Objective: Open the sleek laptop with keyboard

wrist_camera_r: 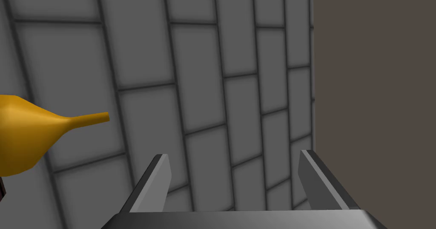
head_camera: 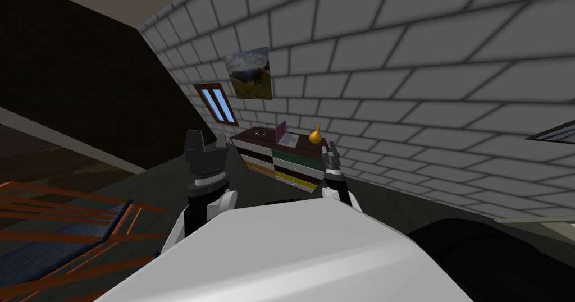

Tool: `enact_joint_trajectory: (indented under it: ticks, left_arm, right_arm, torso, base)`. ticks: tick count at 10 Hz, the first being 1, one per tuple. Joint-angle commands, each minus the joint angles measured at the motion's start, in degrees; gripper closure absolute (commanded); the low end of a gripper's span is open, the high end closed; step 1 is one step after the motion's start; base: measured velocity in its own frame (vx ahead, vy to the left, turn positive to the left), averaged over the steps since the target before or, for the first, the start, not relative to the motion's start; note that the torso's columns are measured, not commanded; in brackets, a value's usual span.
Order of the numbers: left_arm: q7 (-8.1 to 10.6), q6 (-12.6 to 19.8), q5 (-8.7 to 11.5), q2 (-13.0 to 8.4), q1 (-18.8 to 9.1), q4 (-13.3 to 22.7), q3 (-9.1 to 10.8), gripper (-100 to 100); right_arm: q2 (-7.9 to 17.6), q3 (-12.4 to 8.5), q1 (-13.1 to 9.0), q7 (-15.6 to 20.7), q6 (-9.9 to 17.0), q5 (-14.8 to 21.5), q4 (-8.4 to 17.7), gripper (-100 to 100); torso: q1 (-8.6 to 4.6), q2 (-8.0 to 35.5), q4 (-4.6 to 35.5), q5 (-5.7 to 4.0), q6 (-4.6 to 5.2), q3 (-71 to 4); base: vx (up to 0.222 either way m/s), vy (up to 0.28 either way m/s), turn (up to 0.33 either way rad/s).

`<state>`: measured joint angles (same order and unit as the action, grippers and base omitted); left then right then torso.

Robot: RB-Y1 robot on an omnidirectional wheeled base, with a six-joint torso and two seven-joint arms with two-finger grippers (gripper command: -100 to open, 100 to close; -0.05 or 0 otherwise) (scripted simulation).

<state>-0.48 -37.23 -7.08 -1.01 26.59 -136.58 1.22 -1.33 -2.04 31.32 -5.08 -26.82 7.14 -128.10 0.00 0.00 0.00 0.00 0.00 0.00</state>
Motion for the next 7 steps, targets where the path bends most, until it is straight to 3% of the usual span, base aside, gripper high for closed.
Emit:
enact_joint_trajectory:
  ticks: [1,7]
  left_arm:
    - [0.0,0.0,0.0,0.0,0.0,0.0,0.0,0]
    - [0.0,0.0,0.0,0.0,0.0,-0.01,0.0,0]
  right_arm:
    - [0.0,0.0,0.0,0.0,0.0,0.0,0.0,0]
    - [0.0,0.0,0.0,0.0,-0.01,0.0,-0.02,0]
  torso:
    - [0.0,2.32,2.35,0.0,0.0,-4.67]
    - [0.0,26.93,26.91,0.0,0.0,-53.81]
  base:
    - [0.0,0.0,0.0]
    - [0.0,0.0,0.0]
